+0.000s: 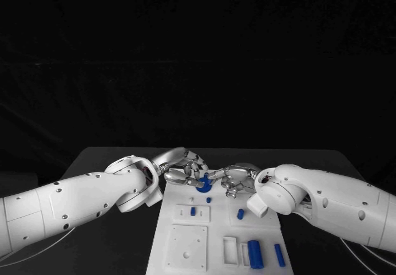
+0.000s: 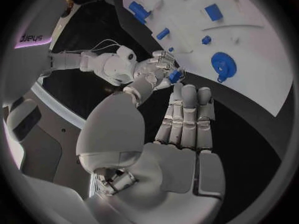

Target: Assemble the parts on the task board

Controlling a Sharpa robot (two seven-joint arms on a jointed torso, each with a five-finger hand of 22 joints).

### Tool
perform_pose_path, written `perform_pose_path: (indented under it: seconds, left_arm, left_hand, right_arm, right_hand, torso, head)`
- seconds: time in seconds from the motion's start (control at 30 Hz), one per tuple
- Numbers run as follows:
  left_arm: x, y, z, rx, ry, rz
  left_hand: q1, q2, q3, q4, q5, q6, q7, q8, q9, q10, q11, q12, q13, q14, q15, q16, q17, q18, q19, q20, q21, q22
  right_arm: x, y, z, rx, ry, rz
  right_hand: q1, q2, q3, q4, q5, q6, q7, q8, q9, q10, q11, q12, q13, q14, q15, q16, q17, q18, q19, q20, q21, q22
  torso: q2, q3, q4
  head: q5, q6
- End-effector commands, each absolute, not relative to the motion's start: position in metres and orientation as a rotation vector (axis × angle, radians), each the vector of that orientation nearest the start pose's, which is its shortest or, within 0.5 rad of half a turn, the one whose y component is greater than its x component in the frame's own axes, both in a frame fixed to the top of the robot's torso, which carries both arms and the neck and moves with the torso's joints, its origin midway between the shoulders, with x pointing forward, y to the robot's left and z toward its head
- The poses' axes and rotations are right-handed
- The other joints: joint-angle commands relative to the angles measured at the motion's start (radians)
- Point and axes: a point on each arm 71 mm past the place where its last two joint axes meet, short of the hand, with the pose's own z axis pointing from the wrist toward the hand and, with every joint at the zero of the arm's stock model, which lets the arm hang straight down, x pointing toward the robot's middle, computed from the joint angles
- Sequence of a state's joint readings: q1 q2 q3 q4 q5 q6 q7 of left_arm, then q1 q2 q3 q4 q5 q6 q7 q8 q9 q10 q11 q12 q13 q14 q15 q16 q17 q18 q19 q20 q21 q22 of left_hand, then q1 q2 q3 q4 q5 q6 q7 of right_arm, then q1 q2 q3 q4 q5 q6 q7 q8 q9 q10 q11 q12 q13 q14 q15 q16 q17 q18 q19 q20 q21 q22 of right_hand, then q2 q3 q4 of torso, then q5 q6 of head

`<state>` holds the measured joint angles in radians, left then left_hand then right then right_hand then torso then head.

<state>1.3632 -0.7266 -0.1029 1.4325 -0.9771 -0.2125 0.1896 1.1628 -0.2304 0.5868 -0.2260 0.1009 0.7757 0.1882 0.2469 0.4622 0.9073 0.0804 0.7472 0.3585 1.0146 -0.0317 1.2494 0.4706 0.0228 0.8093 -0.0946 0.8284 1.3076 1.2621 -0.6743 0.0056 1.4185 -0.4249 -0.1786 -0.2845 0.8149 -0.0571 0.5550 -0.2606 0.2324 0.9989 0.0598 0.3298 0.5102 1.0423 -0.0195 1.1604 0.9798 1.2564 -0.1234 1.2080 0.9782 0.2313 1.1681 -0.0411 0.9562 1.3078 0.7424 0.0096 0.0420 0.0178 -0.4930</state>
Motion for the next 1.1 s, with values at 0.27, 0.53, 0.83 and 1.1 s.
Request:
perform_pose_path:
  seconds: [0.27,0.53,0.83,1.1]
  left_arm:
    - [0.510,0.144,-0.133,0.175,1.716,-0.969]
    - [0.510,0.139,-0.133,0.199,1.715,-0.950]
    - [0.508,0.134,-0.133,0.185,1.725,-0.985]
    - [0.509,0.135,-0.133,0.184,1.732,-0.986]
  left_hand:
    - [-0.003,-0.005,-0.007,0.018,-0.001,0.017,-0.006,0.026,0.007,0.015,-0.004,-0.004,-0.004,0.000,-0.001,-0.001,0.001,0.016,-0.008,-0.033,-0.002,0.019]
    - [0.005,0.007,-0.008,0.019,0.006,0.028,-0.011,0.034,0.008,0.028,-0.010,0.000,-0.005,0.005,-0.007,0.003,0.001,0.016,-0.004,-0.038,0.001,0.019]
    - [0.013,0.029,-0.004,0.022,0.009,0.043,-0.016,0.044,0.008,0.041,-0.014,-0.011,-0.015,0.014,-0.011,0.006,0.002,0.016,0.003,-0.042,0.004,0.018]
    - [0.010,0.046,-0.006,0.016,0.014,0.076,-0.027,0.062,0.004,0.084,-0.023,-0.057,-0.045,0.021,-0.020,0.006,0.001,0.012,0.008,-0.050,0.006,0.017]
  right_arm:
    - [0.507,-0.142,-0.174,0.786,2.089,1.089]
    - [0.505,-0.139,-0.174,0.764,2.101,1.086]
    - [0.506,-0.138,-0.174,0.761,2.107,1.082]
    - [0.505,-0.137,-0.174,0.756,2.110,1.081]
  right_hand:
    - [-0.002,-0.010,0.008,0.000,0.007,0.033,0.028,0.004,0.001,0.003,-0.004,0.001,-0.001,0.001,-0.007,0.002,0.001,0.031,0.006,-0.001,0.005,0.018]
    - [-0.002,-0.011,0.008,0.001,0.006,0.034,0.028,0.004,0.001,0.004,-0.004,0.001,-0.002,0.001,-0.007,0.002,0.001,0.031,0.006,-0.001,0.005,0.018]
    - [-0.002,-0.012,0.009,0.001,0.006,0.034,0.028,0.004,0.001,0.004,-0.004,0.000,-0.002,0.001,-0.007,0.002,0.001,0.031,0.006,-0.001,0.005,0.018]
    - [-0.002,-0.012,0.009,0.002,0.006,0.034,0.028,0.003,0.001,0.004,-0.004,0.000,-0.002,0.002,-0.007,0.002,0.001,0.031,0.007,-0.001,0.006,0.018]
  torso:
    - [0.000,-0.0005,0.0000]
    - [0.000,-0.0011,0.0008]
    - [0.000,-0.0019,0.0000]
    - [0.000,-0.0014,0.0007]
  head:
    - [0.001,-0.003]
    - [0.003,-0.006]
    - [0.003,-0.008]
    - [0.002,-0.009]
